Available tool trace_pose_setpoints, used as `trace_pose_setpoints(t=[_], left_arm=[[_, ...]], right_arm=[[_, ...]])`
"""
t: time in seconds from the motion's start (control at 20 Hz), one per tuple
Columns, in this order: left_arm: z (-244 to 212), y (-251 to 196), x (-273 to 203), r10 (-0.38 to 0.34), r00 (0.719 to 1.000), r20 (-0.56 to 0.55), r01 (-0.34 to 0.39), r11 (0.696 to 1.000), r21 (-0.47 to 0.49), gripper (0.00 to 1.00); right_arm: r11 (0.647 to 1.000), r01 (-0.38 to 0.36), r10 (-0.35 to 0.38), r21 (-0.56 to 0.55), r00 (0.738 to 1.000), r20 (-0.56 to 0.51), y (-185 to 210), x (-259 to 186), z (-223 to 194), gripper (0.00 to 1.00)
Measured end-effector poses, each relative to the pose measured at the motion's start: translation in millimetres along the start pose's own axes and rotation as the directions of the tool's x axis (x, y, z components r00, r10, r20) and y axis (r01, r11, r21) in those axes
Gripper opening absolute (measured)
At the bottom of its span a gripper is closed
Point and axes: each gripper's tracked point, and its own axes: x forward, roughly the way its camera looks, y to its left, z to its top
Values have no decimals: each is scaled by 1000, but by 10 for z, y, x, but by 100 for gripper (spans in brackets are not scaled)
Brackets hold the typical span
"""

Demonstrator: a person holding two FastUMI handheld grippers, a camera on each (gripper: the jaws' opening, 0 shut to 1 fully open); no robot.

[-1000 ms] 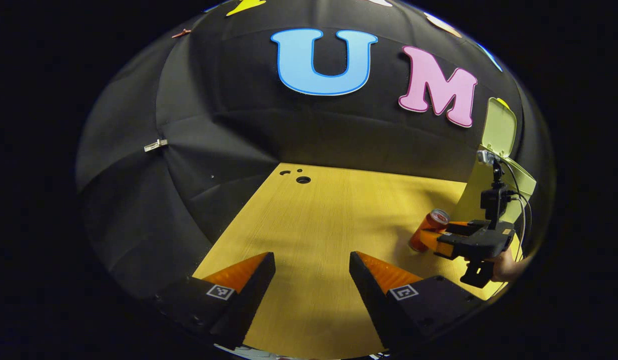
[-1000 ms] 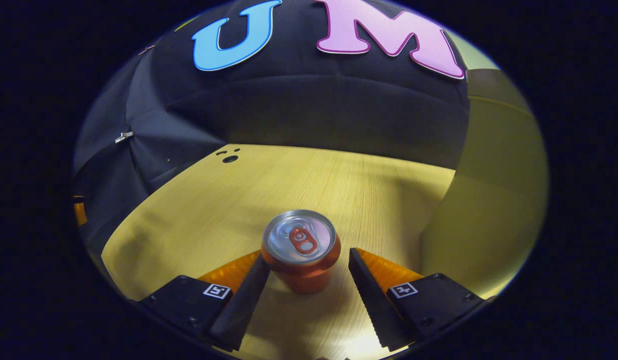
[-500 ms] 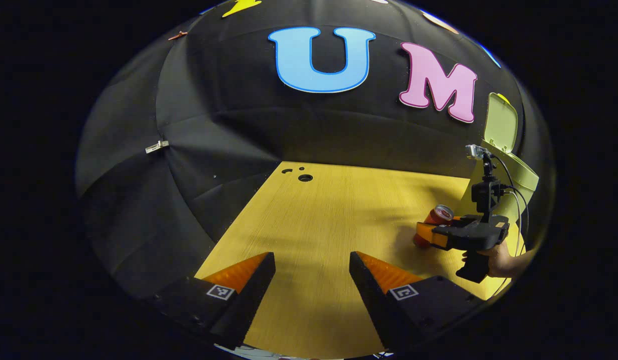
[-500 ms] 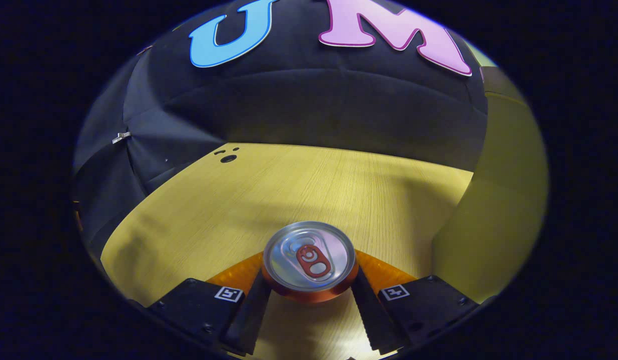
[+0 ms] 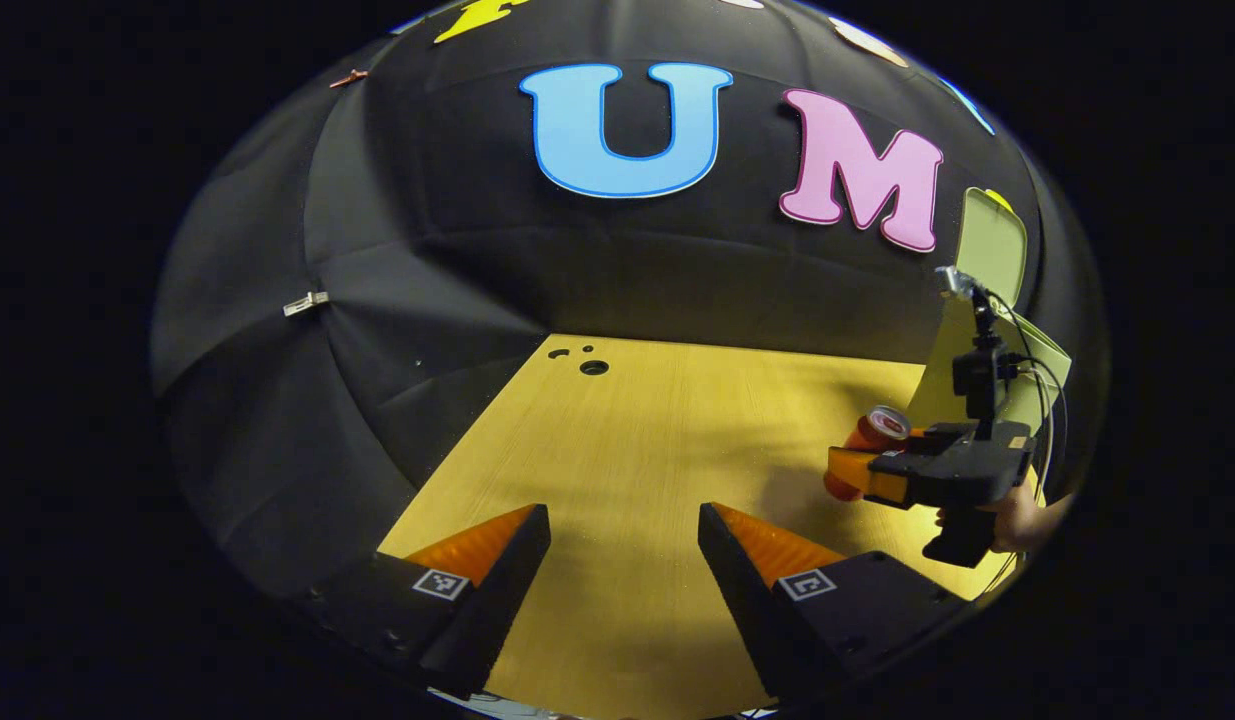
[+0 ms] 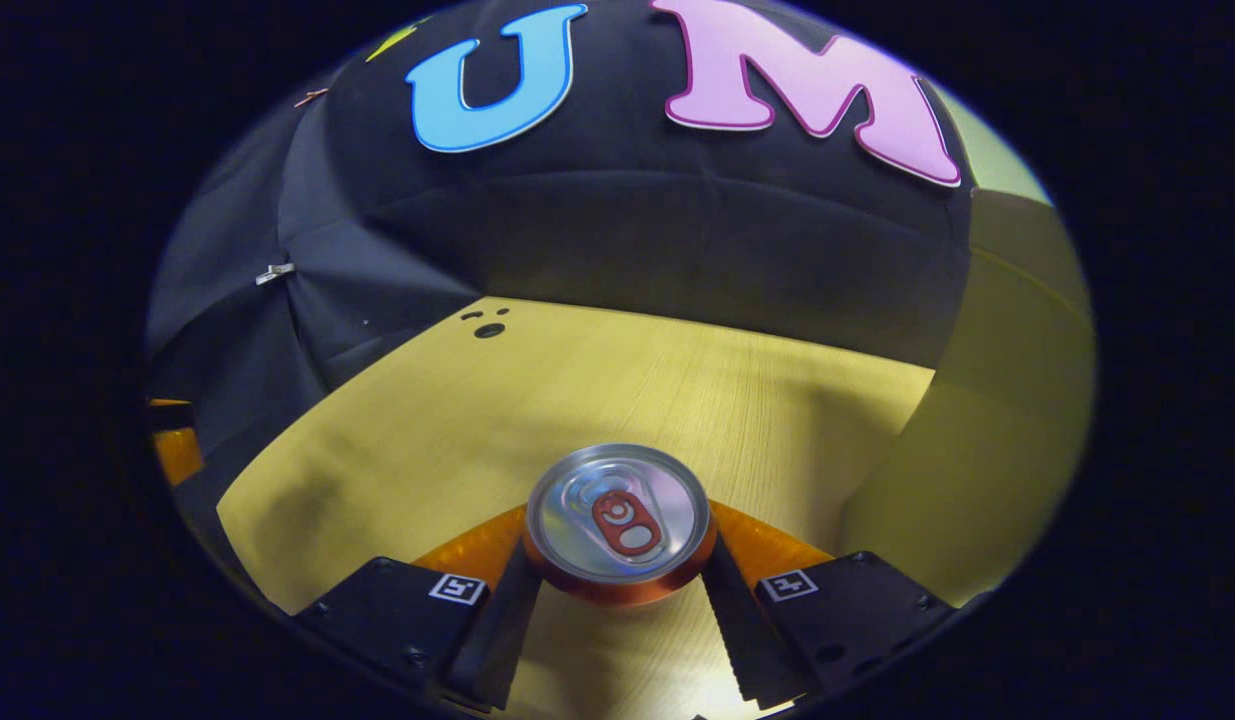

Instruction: Press the lid of the desktop garbage bin to open it, pick up the crumpled paper on the desktop and throw it into the bin, then pick up the pop can on the desktop and drop it into the bin, and finally close the garbage bin lid.

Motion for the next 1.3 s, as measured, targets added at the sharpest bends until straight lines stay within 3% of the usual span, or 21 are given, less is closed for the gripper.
trace_pose_setpoints(t=[0.2,0.5,0.7,1.05,1.3], left_arm=[[26,-143,-56,-12,1000,28,12,1000,-19,96],[-75,-248,-180,-8,999,32,11,996,-83,96],[-19,-310,-284,6,999,48,-1,996,-92,96],[161,-586,-402,-13,996,84,16,1000,-26,96],[295,-901,-439,-40,993,111,39,999,16,99]], right_arm=[[999,-24,25,-49,1000,17,19,-399,259,84],[988,-64,83,-140,987,139,62,-1100,938,83],[988,-82,108,-129,973,203,13,-1483,1246,84],[997,-39,60,-70,944,325,-522,-2023,1797,83],[996,78,-59,-34,922,384,-1272,-2224,2058,83]])
